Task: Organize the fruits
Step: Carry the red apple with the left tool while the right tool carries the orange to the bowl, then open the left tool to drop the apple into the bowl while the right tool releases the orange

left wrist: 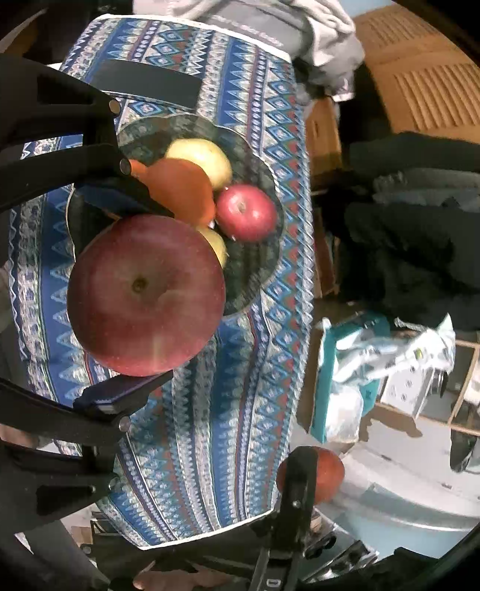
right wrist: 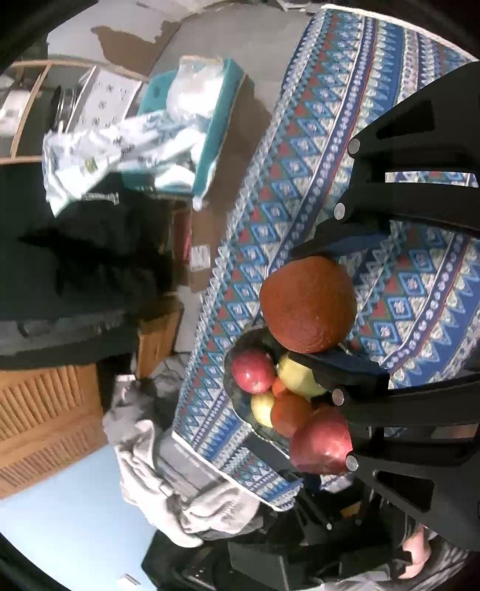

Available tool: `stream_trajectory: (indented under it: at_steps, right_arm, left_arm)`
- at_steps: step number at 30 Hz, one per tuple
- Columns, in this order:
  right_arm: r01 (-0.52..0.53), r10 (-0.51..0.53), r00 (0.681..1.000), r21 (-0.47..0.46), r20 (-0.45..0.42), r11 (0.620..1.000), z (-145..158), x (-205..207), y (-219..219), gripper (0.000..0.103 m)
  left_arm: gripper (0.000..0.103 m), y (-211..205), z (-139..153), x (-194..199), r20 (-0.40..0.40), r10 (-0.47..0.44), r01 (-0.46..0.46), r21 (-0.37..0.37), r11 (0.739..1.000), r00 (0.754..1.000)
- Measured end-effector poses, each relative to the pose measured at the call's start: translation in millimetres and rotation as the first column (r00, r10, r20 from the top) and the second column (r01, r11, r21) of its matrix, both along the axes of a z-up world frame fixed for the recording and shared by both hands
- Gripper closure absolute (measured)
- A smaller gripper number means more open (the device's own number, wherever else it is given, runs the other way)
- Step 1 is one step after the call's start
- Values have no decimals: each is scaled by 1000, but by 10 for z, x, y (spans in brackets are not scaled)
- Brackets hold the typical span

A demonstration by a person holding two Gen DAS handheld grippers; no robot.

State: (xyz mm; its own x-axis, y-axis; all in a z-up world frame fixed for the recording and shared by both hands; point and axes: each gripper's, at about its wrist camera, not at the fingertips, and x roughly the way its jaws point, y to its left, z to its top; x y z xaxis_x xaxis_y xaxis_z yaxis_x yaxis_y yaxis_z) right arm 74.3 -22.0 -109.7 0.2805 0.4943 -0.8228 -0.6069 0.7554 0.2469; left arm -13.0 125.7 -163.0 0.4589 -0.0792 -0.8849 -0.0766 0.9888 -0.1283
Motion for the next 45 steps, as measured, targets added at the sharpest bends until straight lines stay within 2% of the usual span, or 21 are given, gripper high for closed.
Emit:
stream_trajectory:
  at_steps: [7,22,25,32,37,45]
  right_arm:
    - [-38,38,998,-18,-40,999,-161,-24,303,57]
    - [-88,82,991,-55,-108,995,-484,-36,662,57]
    - [-95,87,989,-58,-118,994,-537,-38,711,57]
    - [-94,86,987,-55,-138,994,-619,4,779,57]
    - [-90,82,985,-52,-151,995,-691,70,832,57]
    - [-93,81,978,-54,-194,994,-912,166,969,57]
  left_arm:
    - [26,187,-330,-39,-77,37,-37,0,999,996]
    - [26,239,-846,32,-199,55,-62,-31,998,979]
    - [26,217,-841,45,-200,51,-57,-24,998,979]
    - [26,354,-776,32,-213,95,-115,-82,990,972]
    - [26,511,-555,5,-172,131,-155,-134,979,976]
    - [24,758,-368,47,-111,207,-222,-150,963,972]
